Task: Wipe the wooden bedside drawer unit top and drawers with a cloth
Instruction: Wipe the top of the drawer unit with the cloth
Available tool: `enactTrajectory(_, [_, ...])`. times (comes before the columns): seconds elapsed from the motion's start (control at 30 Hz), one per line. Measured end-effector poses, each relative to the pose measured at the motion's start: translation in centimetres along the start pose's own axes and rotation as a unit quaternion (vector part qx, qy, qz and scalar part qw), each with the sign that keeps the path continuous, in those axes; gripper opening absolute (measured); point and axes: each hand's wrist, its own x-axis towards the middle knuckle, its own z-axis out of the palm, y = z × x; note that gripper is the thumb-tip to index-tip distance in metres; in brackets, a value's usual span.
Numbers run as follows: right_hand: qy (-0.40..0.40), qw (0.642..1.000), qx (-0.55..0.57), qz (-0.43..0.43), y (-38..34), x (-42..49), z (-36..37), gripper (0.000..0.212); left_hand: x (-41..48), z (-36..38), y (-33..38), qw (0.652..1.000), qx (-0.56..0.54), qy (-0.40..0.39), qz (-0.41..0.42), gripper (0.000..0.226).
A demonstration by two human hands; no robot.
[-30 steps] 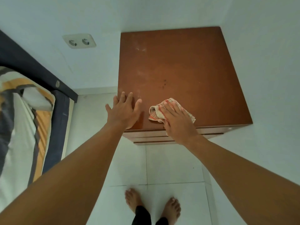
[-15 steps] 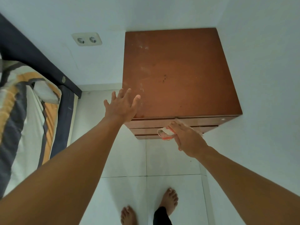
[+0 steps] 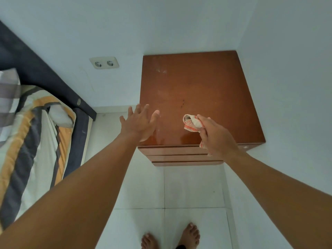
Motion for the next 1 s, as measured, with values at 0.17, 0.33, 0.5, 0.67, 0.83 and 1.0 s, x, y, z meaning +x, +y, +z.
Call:
enactTrajectory(0.17, [0.006, 1.0, -0.007, -0.003, -2.5, 6.8, -1.5, 0.049, 3.6, -2.8, 0.9, 1.0, -0.004, 0.017, 0.01, 0.075])
enactTrajectory(0.33, [-0.001, 1.0, -0.017, -0.021, -4.3, 14.6, -1.6, 0.049, 8.9, -4.3, 0.7, 1.0, -0.001, 0.017, 0.018, 0.074])
enactTrajectory(0.5, [-0.013, 0.999, -0.014, -0.034, -4.7, 24.3, -0.6, 0.05, 16.7, -4.6, 0.4, 1.0, -0.015, -0.008, 0.024, 0.072])
enactTrajectory(0.67, [-0.006, 0.999, 0.0, -0.037, -4.5, 34.2, 1.7, 0.05, 25.5, -3.6, 0.0, 0.999, -0.009, -0.028, 0.042, 0.071])
enactTrajectory(0.83, [-0.007, 0.998, -0.003, -0.061, -4.4, 41.9, 4.2, 0.048, 32.0, -2.3, -1.0, 0.995, 0.008, -0.057, 0.078, 0.073])
enactTrajectory(1.0, [-0.089, 0.985, -0.096, -0.111, -2.4, 45.0, 8.4, 0.054, 32.8, 0.0, -2.5, 0.991, 0.031, -0.022, 0.127, 0.073])
